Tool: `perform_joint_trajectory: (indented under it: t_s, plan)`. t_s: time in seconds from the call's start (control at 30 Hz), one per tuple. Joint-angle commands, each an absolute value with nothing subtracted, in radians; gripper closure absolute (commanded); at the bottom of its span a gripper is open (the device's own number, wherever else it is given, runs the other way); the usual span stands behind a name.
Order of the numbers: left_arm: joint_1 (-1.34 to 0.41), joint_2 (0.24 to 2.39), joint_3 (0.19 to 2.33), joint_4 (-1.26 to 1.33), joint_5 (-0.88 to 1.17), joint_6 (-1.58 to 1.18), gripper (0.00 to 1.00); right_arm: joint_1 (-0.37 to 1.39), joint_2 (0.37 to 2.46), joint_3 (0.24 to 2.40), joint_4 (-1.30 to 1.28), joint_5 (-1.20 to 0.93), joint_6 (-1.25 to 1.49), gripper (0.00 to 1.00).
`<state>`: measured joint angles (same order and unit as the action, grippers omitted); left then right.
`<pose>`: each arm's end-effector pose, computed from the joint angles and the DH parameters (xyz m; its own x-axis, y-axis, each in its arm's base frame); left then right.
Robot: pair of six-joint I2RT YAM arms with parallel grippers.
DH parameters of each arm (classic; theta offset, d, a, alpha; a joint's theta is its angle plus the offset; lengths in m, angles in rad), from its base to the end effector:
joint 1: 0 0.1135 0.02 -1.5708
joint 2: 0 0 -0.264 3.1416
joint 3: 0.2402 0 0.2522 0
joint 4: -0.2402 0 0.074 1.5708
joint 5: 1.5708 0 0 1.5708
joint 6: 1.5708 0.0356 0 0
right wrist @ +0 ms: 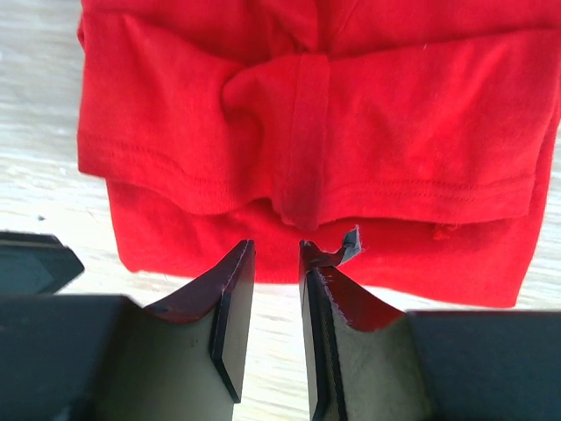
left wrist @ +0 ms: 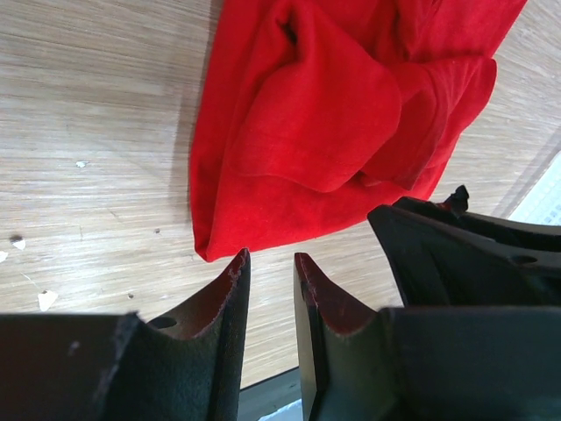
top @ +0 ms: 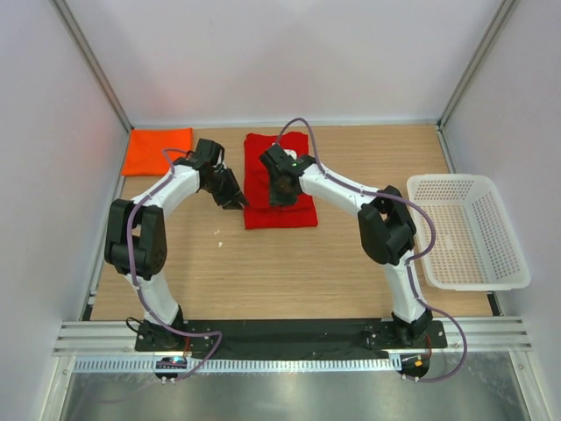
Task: Fold and stack the t-shirts
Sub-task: Fold the tshirt
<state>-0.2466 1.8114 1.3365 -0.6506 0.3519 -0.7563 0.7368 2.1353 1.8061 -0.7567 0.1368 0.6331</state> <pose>0.3601 -0.1033 0.2143 -0.8926 -0.4396 -0.0998 -0.3292 0.7870 -0.5219 0.3464 0.3078 0.2175 -0.8942 -0.0199 -0.4472 -0.1110 0.9777 0.1785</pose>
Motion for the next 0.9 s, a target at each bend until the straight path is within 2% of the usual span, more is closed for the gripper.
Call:
perform_joint_trajectory:
  t_s: [0.0, 0.2, 0.87]
  plan:
    - [-0.249, 1.795, 1.341, -0.632, 0.383, -0.759, 0.73, 0.736, 2.124, 1.813, -0.700, 0.176, 0.649, 0.67]
    - [-0.248, 1.790, 1.339, -0.640, 0.385, -0.747, 0.72, 0.742, 2.137, 1.818, -0.712, 0.186, 0.673, 0.74]
    - [-0.247, 1.796, 1.348, -0.653, 0.403, -0.730, 0.72, 0.759, 2.154, 1.789, -0.727, 0.253, 0.710, 0.75]
